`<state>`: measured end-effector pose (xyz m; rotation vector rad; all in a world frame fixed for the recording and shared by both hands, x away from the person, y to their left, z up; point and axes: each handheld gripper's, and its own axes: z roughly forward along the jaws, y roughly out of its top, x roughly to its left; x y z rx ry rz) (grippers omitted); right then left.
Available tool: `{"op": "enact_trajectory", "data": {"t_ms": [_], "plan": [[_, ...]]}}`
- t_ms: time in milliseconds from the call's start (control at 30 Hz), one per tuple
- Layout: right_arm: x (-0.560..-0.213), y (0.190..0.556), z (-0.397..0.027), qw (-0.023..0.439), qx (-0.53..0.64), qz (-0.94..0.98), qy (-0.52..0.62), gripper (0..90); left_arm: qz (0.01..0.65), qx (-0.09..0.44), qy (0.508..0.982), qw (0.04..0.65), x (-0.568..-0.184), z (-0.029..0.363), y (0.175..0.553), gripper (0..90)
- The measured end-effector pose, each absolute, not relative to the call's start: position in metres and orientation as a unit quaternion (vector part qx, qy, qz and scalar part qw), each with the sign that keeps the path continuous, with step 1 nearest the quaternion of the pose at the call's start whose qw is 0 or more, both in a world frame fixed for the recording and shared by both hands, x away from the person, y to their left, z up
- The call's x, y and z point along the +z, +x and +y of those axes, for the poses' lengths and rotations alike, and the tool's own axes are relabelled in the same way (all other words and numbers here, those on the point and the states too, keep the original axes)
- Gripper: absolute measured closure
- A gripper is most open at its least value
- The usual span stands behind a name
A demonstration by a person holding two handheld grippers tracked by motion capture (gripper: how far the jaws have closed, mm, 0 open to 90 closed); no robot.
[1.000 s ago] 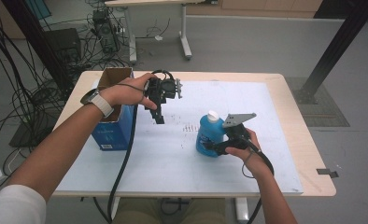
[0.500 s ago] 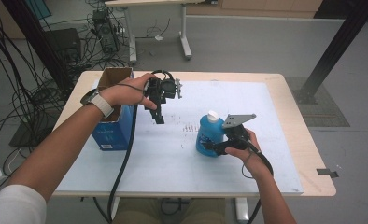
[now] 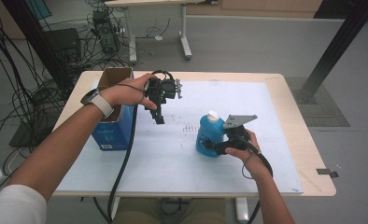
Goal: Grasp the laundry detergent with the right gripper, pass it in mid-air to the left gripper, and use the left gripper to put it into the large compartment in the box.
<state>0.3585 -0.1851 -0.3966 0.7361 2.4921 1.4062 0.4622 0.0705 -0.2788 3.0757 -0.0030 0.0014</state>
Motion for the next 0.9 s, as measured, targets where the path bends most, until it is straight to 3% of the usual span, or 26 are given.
{"op": "enact_trajectory", "data": {"t_ms": [900], "plan": [[-0.4012, 0.3623, -0.1825, 0.091, 0.483, 0.836, 0.245, 33.6, 0.001, -0.001, 0.999, 0.035, -0.2803, 0.0729, 0.4631, 10.6]]}}
